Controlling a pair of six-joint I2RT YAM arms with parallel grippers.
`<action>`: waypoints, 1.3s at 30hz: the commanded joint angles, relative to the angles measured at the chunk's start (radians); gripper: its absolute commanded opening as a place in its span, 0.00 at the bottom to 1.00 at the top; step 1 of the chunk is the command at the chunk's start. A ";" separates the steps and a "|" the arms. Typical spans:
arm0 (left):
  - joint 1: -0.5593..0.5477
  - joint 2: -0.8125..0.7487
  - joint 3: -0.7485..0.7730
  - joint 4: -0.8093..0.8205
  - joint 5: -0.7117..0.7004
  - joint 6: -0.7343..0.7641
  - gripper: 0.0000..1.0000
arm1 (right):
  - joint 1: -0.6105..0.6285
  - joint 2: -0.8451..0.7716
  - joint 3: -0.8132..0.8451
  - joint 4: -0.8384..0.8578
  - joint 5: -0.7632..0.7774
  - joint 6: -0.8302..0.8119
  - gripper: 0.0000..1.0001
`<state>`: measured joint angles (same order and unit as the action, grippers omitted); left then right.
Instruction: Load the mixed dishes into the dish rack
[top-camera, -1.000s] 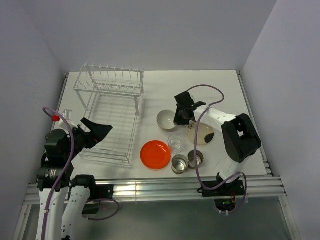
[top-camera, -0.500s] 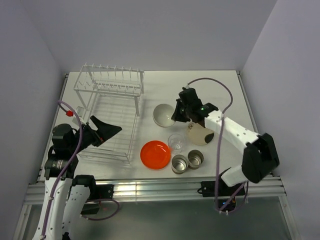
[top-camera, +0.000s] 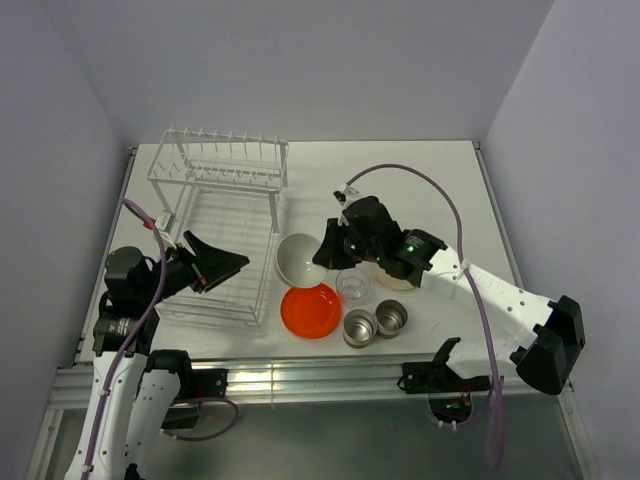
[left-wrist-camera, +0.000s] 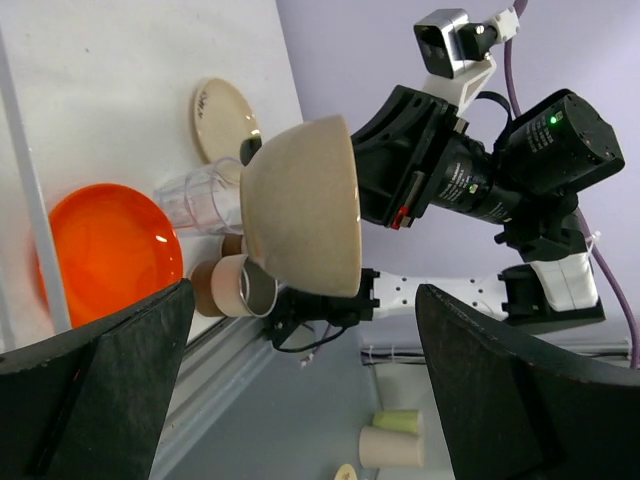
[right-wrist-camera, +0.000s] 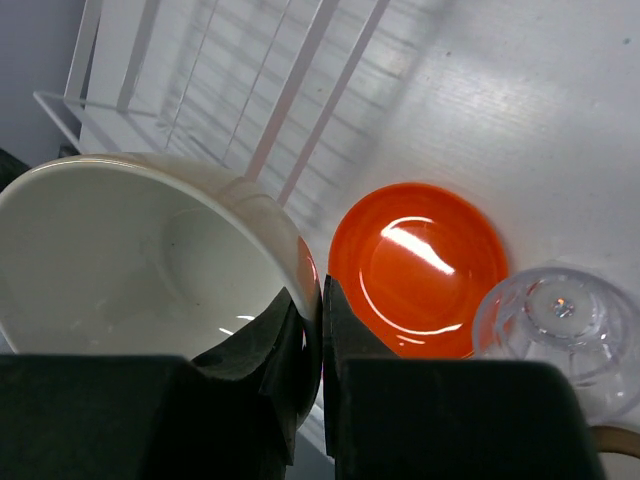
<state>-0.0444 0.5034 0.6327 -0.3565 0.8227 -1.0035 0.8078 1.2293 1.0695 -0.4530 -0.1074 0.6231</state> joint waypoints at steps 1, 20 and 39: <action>0.005 -0.009 -0.016 0.105 0.085 -0.061 0.99 | 0.056 -0.014 0.066 0.062 -0.025 0.027 0.00; 0.005 -0.008 -0.050 0.111 0.171 -0.037 0.99 | 0.222 0.157 0.305 0.048 -0.003 0.052 0.00; 0.005 -0.037 -0.048 0.113 0.165 -0.092 0.89 | 0.234 0.243 0.388 0.019 0.074 -0.011 0.00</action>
<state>-0.0425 0.4644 0.5560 -0.2783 0.9897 -1.0866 1.0264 1.4746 1.3796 -0.4980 -0.0608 0.6216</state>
